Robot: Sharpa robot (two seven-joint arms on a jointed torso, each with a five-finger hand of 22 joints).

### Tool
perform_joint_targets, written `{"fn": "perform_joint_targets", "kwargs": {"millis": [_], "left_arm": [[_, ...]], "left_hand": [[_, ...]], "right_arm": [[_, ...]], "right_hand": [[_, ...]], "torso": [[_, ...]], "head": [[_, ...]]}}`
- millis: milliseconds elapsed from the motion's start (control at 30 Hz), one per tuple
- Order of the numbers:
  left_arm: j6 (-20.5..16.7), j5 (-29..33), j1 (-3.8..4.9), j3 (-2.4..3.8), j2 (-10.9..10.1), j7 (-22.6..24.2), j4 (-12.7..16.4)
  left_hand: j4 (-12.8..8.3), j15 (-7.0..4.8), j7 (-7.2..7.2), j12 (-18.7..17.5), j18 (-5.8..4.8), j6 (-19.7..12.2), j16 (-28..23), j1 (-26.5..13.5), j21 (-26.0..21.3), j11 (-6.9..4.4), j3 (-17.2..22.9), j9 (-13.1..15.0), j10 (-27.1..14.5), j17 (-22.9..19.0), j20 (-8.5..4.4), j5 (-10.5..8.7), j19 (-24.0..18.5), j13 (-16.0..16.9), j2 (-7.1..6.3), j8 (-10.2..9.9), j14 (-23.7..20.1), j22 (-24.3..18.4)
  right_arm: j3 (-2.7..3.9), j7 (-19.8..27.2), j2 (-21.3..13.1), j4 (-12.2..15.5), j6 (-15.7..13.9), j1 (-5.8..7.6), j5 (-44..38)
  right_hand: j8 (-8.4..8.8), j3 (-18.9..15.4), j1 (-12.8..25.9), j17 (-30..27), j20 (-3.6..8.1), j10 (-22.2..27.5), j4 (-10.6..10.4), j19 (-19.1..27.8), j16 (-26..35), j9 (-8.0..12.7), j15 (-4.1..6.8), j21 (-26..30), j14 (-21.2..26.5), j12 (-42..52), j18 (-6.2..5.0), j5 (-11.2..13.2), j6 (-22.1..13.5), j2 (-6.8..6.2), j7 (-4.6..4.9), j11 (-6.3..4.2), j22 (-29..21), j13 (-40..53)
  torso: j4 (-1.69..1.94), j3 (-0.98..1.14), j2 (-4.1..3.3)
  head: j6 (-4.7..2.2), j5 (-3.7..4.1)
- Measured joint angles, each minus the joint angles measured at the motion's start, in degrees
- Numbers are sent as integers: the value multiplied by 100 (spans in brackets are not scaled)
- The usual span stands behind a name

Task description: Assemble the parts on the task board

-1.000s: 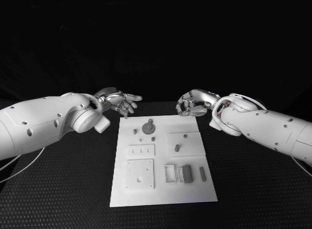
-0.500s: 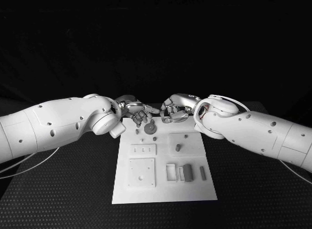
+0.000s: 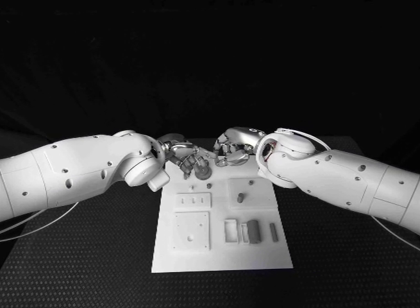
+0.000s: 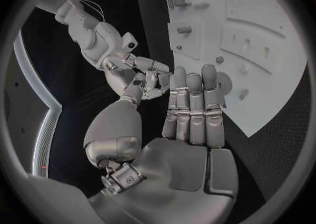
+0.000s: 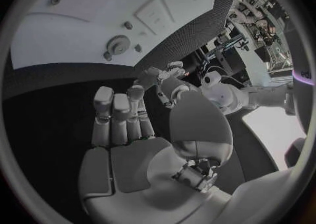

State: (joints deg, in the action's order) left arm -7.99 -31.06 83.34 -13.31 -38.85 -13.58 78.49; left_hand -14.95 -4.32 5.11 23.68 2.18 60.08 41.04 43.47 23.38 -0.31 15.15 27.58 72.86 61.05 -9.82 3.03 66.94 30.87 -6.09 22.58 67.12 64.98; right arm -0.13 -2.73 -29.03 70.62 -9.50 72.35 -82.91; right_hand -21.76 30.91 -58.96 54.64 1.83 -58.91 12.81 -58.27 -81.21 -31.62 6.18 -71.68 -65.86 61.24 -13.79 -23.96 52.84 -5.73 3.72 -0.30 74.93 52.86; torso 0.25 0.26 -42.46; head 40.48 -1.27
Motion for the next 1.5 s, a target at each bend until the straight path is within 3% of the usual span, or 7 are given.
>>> {"fn": "perform_joint_targets", "kwargs": {"millis": [367, 1300, 1500], "left_arm": [[-47, 9, -1, 1, 66, -39, -28], [4, -128, -2, -16, 135, -319, -86], [24, -133, -1, -16, 144, -333, -88]], "left_hand": [[-93, 63, 40, 0, 11, -41, 22, -23, -67, 52, 175, -1, -93, -156, 50, 0, -51, 19, -23, -98, -104, 5], [-117, 51, 35, -22, 26, -46, 109, -11, -67, 72, 243, 24, -113, -262, 72, 0, -71, 41, 44, -117, -132, 21], [-150, 51, 29, -22, 1, -51, 151, 60, -67, 71, 309, 40, -112, -307, 72, 0, -71, 47, 161, -117, -132, 40]], "right_arm": [[-6, -56, 47, 43, 31, -26, -14], [-5, -102, 154, 147, 89, -25, -30], [-5, -110, 179, 144, 109, -25, -34]], "right_hand": [[23, 0, -1, 0, 18, -1, 0, -20, -1, -13, 12, 5, -16, 0, 5, 0, 0, -1, 0, 0, -1, -5], [10, -1, 2, -5, 9, -29, 1, -28, -1, -12, 1, 11, -23, -1, 9, 0, 19, 1, -17, -11, -1, -10], [12, 0, 33, -5, 8, -29, 0, -28, -2, -14, 0, 11, -23, -1, 9, 0, 18, 16, -16, -11, -1, -15]], "torso": [[-2, 8, -18], [1, 16, -30], [2, 15, -32]], "head": [[30, -7], [78, -23], [78, -30]]}}
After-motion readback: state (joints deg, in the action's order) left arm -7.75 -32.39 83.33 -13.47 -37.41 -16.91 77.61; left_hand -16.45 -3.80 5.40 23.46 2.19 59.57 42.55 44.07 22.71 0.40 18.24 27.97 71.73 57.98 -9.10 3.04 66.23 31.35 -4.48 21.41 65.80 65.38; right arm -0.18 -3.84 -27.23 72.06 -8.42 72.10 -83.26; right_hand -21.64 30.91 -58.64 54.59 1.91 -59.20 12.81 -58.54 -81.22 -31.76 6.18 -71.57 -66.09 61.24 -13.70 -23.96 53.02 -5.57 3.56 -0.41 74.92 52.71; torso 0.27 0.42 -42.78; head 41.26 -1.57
